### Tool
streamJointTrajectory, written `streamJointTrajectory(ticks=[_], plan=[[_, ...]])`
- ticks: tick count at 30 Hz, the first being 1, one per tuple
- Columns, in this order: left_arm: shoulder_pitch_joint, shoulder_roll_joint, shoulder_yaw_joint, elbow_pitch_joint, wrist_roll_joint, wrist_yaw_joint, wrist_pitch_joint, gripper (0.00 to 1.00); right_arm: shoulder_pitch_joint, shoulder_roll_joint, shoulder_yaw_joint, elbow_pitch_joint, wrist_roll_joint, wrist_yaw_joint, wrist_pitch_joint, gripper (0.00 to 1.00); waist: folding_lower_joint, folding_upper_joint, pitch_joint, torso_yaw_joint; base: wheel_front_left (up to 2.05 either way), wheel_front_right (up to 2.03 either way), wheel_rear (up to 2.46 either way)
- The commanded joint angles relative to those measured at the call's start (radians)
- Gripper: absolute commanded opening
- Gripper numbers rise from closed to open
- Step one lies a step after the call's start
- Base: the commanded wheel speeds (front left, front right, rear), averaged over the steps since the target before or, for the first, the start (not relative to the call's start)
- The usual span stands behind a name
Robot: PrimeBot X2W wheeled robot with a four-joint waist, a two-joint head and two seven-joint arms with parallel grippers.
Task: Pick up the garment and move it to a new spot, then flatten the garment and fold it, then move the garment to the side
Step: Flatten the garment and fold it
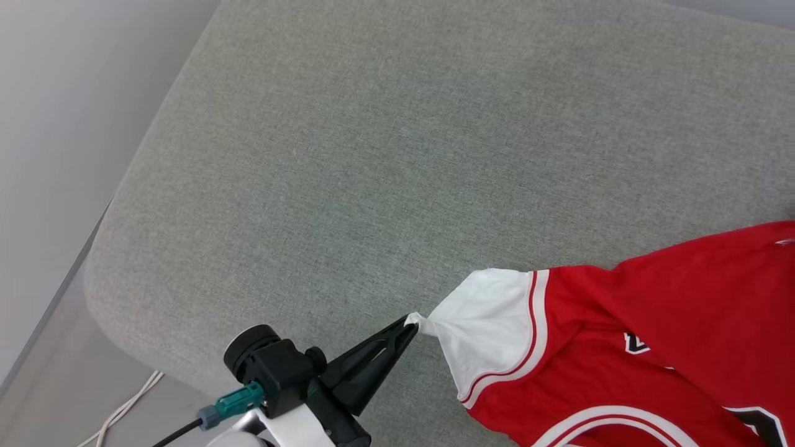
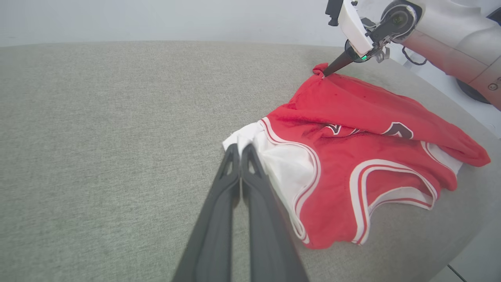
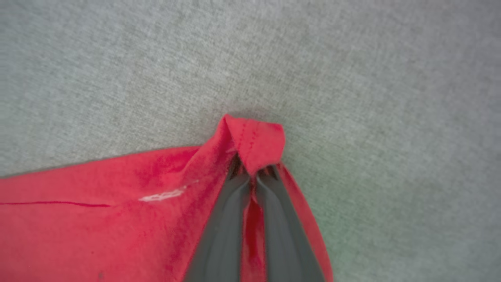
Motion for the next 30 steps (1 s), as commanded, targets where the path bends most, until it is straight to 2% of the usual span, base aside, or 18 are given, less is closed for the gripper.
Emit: streamJointTrajectory(ticks=[1, 7, 16, 21, 27, 30], plan=[[0.008, 0.004, 0.008, 0.0, 0.005, -0.002, -0.004, 0.0, 0.068, 0.02, 0.017, 0.061, -0.002, -0.001, -0.006, 0.0, 0.0, -0.0001, -0.018, -0.014, 0.0, 0.0, 0.0], [0.017, 0.045, 0.031, -0.014, 0.004, 0.012, -0.002, 0.0, -0.016, 0.038, 0.017, 0.075, 0.028, -0.001, -0.139, 0.0, 0.0, -0.0001, -0.095, -0.065, 0.0, 0.0, 0.0], [0.028, 0.162, 0.111, -0.088, -0.017, 0.065, 0.029, 0.0, -0.102, 0.066, 0.015, 0.09, 0.142, -0.001, -0.274, 0.0, 0.0, -0.0001, -0.228, -0.182, 0.0, 0.0, 0.0], [0.012, 0.241, 0.185, -0.157, -0.04, 0.1, 0.043, 0.0, -0.125, 0.065, 0.038, 0.026, 0.215, -0.001, -0.322, 0.0, 0.0, -0.0001, -0.288, -0.254, 0.0, 0.0, 0.0], [-0.043, 0.315, 0.292, -0.235, -0.076, 0.128, 0.054, 0.0, -0.141, 0.074, 0.041, -0.106, 0.289, -0.001, -0.359, 0.0, 0.0, -0.0001, -0.333, -0.339, 0.0, 0.0, 0.0], [-0.087, 0.324, 0.347, -0.266, -0.107, 0.146, 0.057, 0.0, -0.145, 0.086, 0.028, -0.172, 0.308, -0.001, -0.372, 0.0, 0.0, -0.0001, -0.351, -0.379, 0.0, 0.0, 0.0]])
